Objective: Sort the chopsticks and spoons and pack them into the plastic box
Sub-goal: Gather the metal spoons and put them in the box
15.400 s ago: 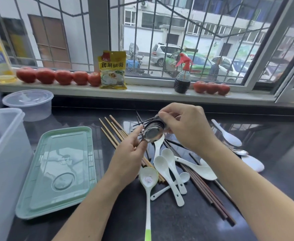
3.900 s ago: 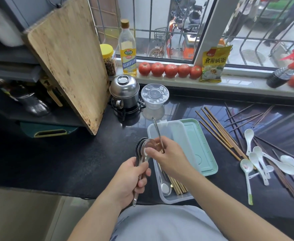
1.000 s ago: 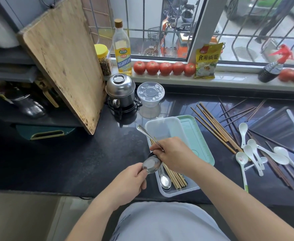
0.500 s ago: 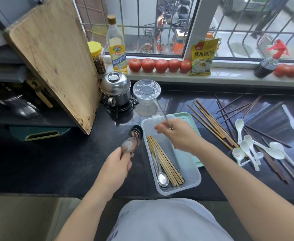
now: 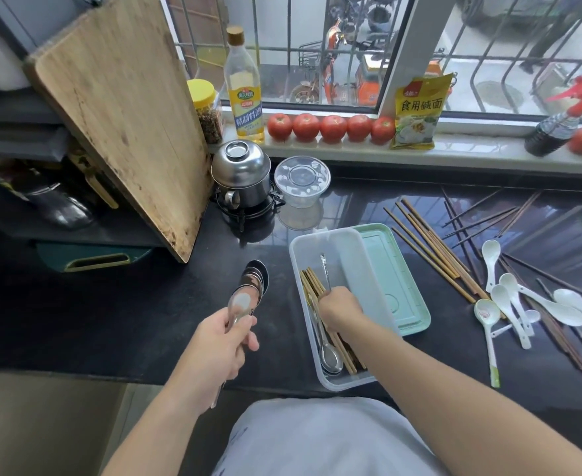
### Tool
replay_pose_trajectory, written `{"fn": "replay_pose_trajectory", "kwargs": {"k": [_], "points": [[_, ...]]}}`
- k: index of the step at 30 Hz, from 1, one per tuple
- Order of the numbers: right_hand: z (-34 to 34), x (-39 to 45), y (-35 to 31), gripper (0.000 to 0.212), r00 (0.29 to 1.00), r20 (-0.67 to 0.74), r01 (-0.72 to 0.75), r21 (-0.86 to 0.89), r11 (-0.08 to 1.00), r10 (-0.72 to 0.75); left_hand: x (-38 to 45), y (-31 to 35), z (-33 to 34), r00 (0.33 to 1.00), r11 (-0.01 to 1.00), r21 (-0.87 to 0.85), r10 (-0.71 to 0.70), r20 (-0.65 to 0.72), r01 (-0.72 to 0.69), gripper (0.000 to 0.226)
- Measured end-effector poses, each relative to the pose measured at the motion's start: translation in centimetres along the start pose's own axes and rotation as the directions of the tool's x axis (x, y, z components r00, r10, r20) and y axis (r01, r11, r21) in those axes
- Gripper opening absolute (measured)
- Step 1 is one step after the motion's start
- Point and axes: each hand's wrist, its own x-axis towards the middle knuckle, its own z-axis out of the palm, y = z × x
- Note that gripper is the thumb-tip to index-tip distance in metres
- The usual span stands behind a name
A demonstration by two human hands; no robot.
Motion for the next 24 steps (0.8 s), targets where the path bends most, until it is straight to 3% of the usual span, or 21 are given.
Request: {"fn": "replay_pose_trajectory", "kwargs": {"k": [3, 7, 12, 18, 21, 24], "points": [[-0.1, -0.1, 0.3, 0.032, 0.999, 0.037, 0.027, -0.034, 0.999, -0.026, 0.0, 0.0, 0.2, 1.000, 1.000, -0.005, 0.005, 0.006, -0.005, 0.018], [-0.7, -0.6, 0.8, 0.031, 0.963, 0.270, -0.015, 0.010, 1.000, 0.012, 0.2, 0.3, 0.5, 1.000, 1.000, 0.013, 0.020, 0.020, -0.021, 0.020], [-1.8, -1.1, 1.0, 0.032, 0.980, 0.183, -0.118, 0.243, 0.963, 0.074, 0.3, 0.6, 0.9, 1.000, 1.000, -0.004, 0.001, 0.026, -0.001, 0.019], [-1.6, -2.3, 1.1, 0.051, 0.917, 0.392, -0.135, 0.134, 0.982, 0.073, -0.2, 1.2, 1.4, 0.997, 0.994, -0.080, -0.071, 0.040, 0.074, 0.023], [-2.9, -2.2, 0.8, 0.045, 0.954, 0.296, -0.143, 0.300, 0.943, 0.051, -0.6, 1.2, 1.1, 0.996, 0.999, -0.033, -0.035, 0.084, 0.038, 0.025], [-5.6, -3.2, 0.4, 0.021, 0.992, 0.098, 0.032, 0.384, 0.923, -0.075, -0.6, 1.2, 0.9, 0.996, 1.000, -0.001, -0.008, 0.085, 0.008, 0.022]]}}
